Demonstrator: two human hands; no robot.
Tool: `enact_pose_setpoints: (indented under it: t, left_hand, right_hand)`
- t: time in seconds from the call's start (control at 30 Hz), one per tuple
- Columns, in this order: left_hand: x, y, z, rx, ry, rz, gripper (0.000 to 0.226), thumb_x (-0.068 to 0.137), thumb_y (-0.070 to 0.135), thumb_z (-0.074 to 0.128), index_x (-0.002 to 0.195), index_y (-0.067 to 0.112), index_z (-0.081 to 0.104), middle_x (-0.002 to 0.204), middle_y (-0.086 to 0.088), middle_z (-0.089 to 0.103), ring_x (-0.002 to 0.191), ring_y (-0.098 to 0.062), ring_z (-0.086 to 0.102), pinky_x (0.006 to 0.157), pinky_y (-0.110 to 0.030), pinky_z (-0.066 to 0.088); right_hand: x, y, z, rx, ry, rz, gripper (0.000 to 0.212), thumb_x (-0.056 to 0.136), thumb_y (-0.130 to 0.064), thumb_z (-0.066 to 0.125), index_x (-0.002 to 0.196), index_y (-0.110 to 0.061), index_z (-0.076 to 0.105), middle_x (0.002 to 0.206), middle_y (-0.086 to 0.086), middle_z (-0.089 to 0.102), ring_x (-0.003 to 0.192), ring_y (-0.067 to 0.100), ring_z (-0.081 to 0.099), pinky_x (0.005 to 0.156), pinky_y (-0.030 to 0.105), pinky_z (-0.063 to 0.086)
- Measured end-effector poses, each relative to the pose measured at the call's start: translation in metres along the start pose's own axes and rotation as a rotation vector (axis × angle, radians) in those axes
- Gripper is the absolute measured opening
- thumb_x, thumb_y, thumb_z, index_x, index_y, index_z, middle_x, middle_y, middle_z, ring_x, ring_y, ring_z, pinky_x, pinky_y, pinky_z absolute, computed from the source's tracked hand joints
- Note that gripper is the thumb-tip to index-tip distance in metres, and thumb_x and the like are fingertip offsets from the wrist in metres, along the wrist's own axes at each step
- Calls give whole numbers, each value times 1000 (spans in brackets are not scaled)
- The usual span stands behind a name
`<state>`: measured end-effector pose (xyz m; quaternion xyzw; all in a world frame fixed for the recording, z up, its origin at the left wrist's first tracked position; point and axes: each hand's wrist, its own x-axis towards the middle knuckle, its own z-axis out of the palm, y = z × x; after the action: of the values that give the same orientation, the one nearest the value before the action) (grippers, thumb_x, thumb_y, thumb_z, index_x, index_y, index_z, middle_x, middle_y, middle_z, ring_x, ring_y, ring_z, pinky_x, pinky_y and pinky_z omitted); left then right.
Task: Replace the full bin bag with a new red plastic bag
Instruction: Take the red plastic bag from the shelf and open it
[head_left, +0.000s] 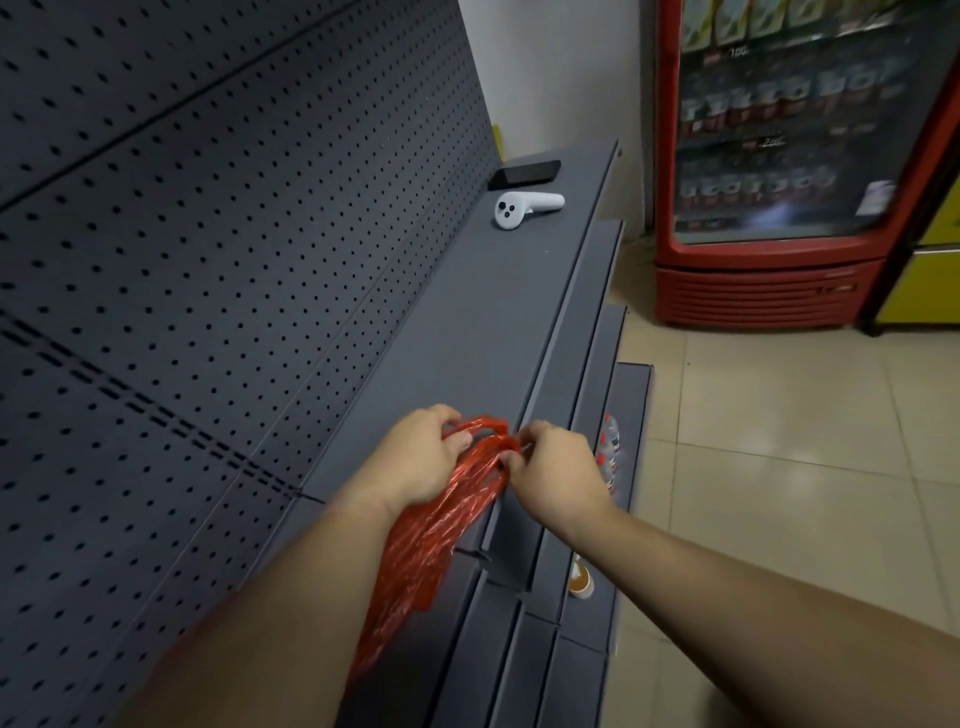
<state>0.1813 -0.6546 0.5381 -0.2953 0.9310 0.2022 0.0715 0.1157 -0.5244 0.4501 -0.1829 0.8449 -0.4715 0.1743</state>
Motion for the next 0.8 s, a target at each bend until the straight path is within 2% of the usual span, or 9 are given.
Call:
enact_pose_setpoints:
  t: [0.1, 0.17, 0.23, 0.3, 0.37, 0.5, 0.6, 0.7, 0.8]
  left_hand:
    - [-13, 2, -4, 11, 51, 39, 20, 97, 30, 61, 110, 19, 70, 105, -4, 75, 98, -23, 68, 87, -31, 49]
    - [-28, 6, -10, -10, 98, 73, 12, 96, 29, 61, 96, 22, 70, 89, 2, 74, 84, -20, 68, 74, -27, 45]
    - [-50, 13, -18, -30, 157, 117, 12, 95, 30, 62, 90, 22, 69, 77, 9, 68, 72, -13, 63, 63, -26, 41]
    - [-77, 25, -27, -48, 215, 176, 11, 94, 30, 63, 87, 23, 68, 69, 11, 61, 63, -5, 57, 55, -22, 36]
    - [-106, 41, -35, -75, 261, 239, 11, 93, 30, 64, 86, 24, 68, 66, 11, 60, 59, -3, 55, 52, -22, 34]
    - [-173, 81, -53, -107, 314, 374, 12, 92, 29, 66, 82, 22, 68, 63, 9, 63, 54, 1, 55, 50, -17, 36]
    - [-221, 116, -63, -170, 347, 487, 14, 90, 27, 67, 79, 19, 69, 63, 7, 67, 52, 8, 55, 49, -8, 37]
    - [-256, 147, -68, -289, 369, 545, 13, 88, 29, 68, 78, 20, 69, 63, 7, 71, 49, 5, 55, 48, -14, 36]
    - [-275, 168, -63, -419, 362, 551, 12, 87, 32, 69, 79, 22, 70, 69, 3, 74, 55, -2, 59, 56, -26, 45]
  right_hand:
    - [-11, -2, -7, 46, 42, -56, 10, 86, -24, 62, 82, -16, 67, 72, 1, 69, 65, 16, 64, 63, 29, 51]
    - [-24, -5, -17, 90, 95, -102, 9, 84, -21, 62, 78, -18, 68, 65, -3, 68, 59, 10, 61, 59, 21, 45]
    - [-45, -9, -34, 153, 146, -148, 9, 82, -24, 64, 75, -23, 70, 59, -7, 66, 57, 5, 60, 51, 10, 39]
    - [-71, -14, -56, 214, 196, -187, 7, 81, -31, 67, 74, -30, 70, 57, -9, 65, 55, 1, 60, 48, 8, 41]
    - [-99, -20, -81, 250, 245, -225, 6, 80, -37, 68, 75, -34, 70, 61, -11, 67, 51, 2, 60, 47, 11, 41]
    - [-167, -36, -136, 356, 309, -268, 4, 80, -36, 70, 82, -33, 72, 58, -3, 70, 44, 9, 61, 47, 27, 51]
    - [-220, -43, -182, 456, 369, -282, 5, 82, -28, 69, 81, -30, 73, 57, 2, 70, 42, 15, 64, 41, 25, 49]
    - [-266, -39, -230, 485, 438, -277, 10, 84, -17, 66, 80, -24, 73, 61, 5, 72, 46, 21, 67, 44, 26, 50]
    - [-306, -21, -277, 468, 474, -270, 15, 87, -7, 63, 84, -19, 72, 67, 7, 74, 57, 24, 72, 52, 32, 57]
